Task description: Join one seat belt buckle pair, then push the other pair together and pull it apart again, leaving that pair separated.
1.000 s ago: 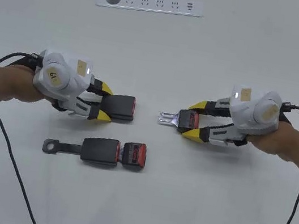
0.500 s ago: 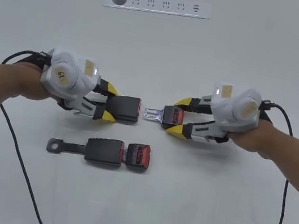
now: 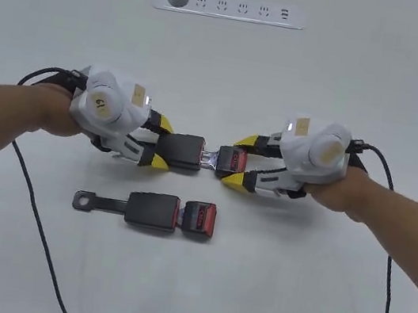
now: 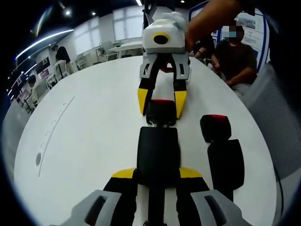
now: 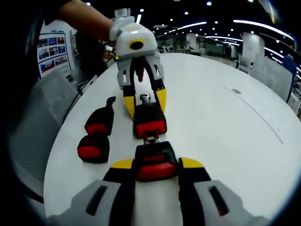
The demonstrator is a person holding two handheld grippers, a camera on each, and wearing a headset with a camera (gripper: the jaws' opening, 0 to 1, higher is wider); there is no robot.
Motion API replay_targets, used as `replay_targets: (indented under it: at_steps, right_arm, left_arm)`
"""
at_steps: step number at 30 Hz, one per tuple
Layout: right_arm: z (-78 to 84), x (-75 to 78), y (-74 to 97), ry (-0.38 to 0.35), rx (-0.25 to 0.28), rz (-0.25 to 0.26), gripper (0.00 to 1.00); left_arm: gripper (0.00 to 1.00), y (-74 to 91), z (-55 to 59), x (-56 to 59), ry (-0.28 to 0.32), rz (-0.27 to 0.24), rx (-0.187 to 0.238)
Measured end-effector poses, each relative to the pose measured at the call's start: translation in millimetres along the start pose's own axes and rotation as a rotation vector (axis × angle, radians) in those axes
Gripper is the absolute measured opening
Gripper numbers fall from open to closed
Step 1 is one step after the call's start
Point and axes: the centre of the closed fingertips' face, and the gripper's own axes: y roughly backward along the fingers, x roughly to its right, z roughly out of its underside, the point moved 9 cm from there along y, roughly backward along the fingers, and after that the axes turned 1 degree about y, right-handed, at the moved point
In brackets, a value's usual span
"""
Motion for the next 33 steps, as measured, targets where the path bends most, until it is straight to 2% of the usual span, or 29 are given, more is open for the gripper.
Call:
replay_targets:
  at_steps: [11, 16, 18, 33]
  right_arm:
    - [-0.9, 2.5, -4.4, -0.001, -0.025, -0.006, 0.35]
    - [-12.0, 0.5, -17.6, -0.001, -0.030, 0.007, 0.35]
    - [-10.5, 0.0, -15.9, -0.017, -0.032, 0.005, 0.35]
    - [-12.5, -4.8, -17.1, 0.022, -0.105, 0.018, 0.34]
  left_arm:
    - [0.33, -0.5, -1.6, -1.6, -0.006, 0.009, -0.031]
    - [0.32, -1.1, -2.5, -2.5, -0.014, 0.014, -0.047]
    - [0.32, -0.9, -2.1, -2.5, -0.014, 0.013, -0.044]
    - [0.32, -2.5, -3.6, -2.0, -0.016, 0.015, -0.054]
